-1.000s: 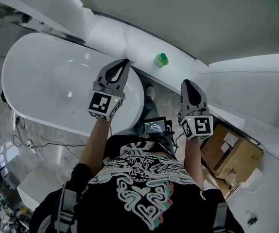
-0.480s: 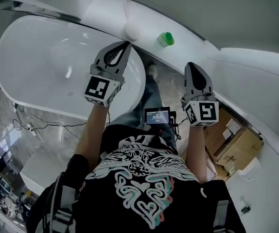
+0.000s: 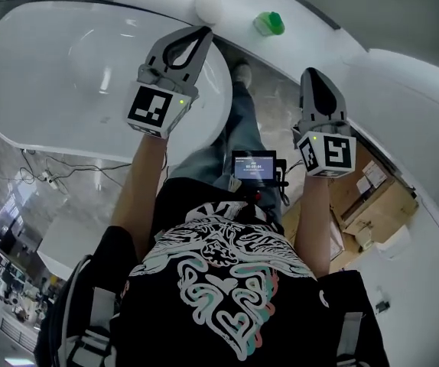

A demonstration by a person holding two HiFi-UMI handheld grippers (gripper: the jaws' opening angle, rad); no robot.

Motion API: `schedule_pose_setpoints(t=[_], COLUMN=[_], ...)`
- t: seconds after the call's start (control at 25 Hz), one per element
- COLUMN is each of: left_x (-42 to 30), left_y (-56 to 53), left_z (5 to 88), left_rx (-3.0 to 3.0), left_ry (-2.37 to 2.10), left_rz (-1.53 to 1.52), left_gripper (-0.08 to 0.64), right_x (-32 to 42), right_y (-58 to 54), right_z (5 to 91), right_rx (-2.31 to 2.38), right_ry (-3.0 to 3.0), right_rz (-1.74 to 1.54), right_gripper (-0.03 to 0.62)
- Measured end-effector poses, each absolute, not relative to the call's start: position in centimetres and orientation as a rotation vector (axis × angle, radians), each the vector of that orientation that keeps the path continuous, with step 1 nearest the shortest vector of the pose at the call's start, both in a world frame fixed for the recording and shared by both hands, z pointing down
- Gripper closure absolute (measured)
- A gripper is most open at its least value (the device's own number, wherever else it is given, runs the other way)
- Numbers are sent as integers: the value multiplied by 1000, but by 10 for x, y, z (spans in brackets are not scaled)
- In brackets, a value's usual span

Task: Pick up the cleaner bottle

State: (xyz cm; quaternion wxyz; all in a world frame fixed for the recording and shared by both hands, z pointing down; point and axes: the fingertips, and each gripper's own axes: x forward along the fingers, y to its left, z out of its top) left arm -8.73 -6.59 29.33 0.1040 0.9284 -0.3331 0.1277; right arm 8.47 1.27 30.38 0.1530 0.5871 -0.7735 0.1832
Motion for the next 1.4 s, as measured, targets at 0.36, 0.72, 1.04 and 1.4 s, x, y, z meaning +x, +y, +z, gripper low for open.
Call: schedule_pose_setpoints(t=[0.36, 0.72, 1.04, 1.4], left_x=[-73, -65, -50, -41], left_y=[-73, -78, -75, -78], left_z=[340, 378, 411, 431], left_rx=[2728, 2737, 2742, 2766], left_ry=[-923, -879, -849, -809], left_rz=[370, 377, 403, 442], left_gripper=[541, 541, 541, 540], right_x=[88, 86, 101, 102], right_y=[12, 5, 2, -11], right_z=[359, 400, 432, 452], right_rx=[1652, 1654, 1669, 1669], right_ry=[-2191, -2177, -2152, -2154], right_rz=[579, 626, 646, 667], right_gripper=[563, 563, 563, 563])
